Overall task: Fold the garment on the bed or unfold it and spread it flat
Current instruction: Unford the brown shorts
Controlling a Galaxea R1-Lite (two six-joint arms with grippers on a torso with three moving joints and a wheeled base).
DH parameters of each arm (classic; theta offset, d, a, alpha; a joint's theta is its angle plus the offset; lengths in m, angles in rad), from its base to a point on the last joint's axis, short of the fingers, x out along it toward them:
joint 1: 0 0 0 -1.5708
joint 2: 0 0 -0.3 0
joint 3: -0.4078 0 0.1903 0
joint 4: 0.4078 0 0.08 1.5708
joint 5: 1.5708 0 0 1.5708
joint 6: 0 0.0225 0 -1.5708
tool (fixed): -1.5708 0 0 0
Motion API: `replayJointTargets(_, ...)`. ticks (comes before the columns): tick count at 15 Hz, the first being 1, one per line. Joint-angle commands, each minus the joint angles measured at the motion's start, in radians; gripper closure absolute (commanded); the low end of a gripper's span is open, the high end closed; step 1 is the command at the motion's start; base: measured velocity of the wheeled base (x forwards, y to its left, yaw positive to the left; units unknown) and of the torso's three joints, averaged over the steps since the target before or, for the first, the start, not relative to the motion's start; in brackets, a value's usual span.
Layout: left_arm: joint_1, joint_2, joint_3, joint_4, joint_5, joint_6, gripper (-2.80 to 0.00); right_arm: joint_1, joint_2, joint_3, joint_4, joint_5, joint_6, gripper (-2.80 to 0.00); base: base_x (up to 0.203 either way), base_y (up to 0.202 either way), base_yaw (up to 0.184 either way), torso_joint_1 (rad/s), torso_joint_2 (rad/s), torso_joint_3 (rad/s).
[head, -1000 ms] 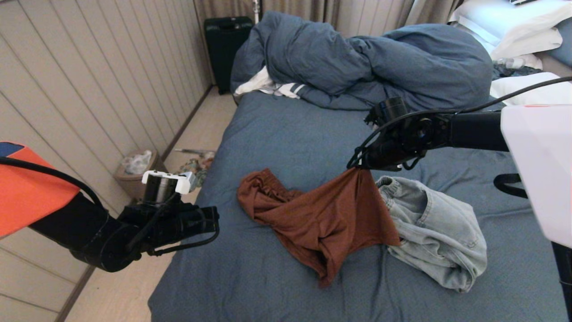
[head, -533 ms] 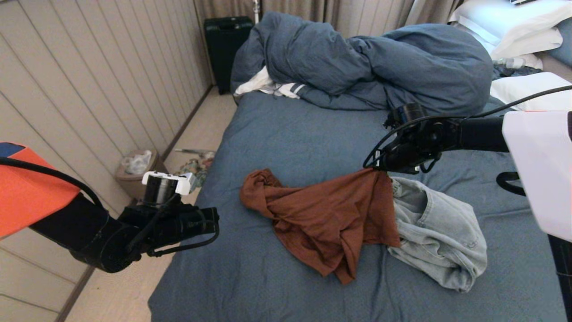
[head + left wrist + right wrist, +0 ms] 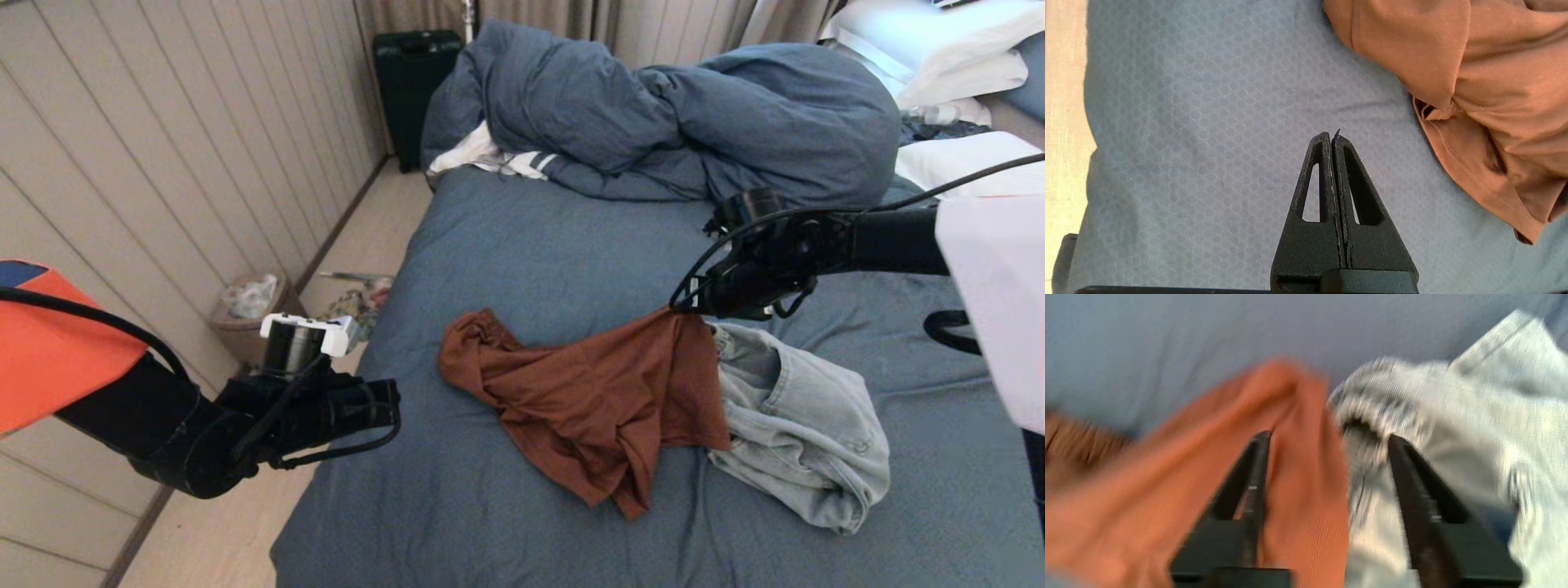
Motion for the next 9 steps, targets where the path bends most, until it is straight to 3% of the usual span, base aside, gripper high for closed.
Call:
replayJointTargets(1, -0.001, -0.007, 0.002, -0.005, 0.000, -0.002, 0.00, 0.015, -0.138, 0.100, 0.008, 0.016, -0.013, -2.80, 0.000, 0.000, 0.000, 0.000, 0.00, 0.000)
replayJointTargets(3, -0.010, -0.011, 0.012, -0.005, 0.000, -0.002, 0.00, 0.025, -0.267, 0.191, 0.008, 0.035, -0.018, -2.80, 0.000, 0.000, 0.000, 0.000, 0.00, 0.000)
replayJointTargets(4, -0.023, -0.012, 0.017, -0.006, 0.000, -0.002, 0.00, 0.030, -0.340, 0.240, 0.007, 0.048, -0.018, -2.12, 0.000, 0.000, 0.000, 0.000, 0.00, 0.000)
replayJointTargets(5, -0.038, -0.012, 0.026, -0.006, 0.000, -0.002, 0.00, 0.035, -0.413, 0.286, 0.006, 0.059, -0.016, 0.00, 0.000, 0.000, 0.000, 0.000, 0.00, 0.000)
replayJointTargets(9, -0.156, 0.029, 0.051, -0.005, 0.002, -0.004, 0.00, 0.045, -0.588, 0.434, 0.002, 0.171, -0.019, 0.00, 0.000, 0.000, 0.000, 0.000, 0.00, 0.000)
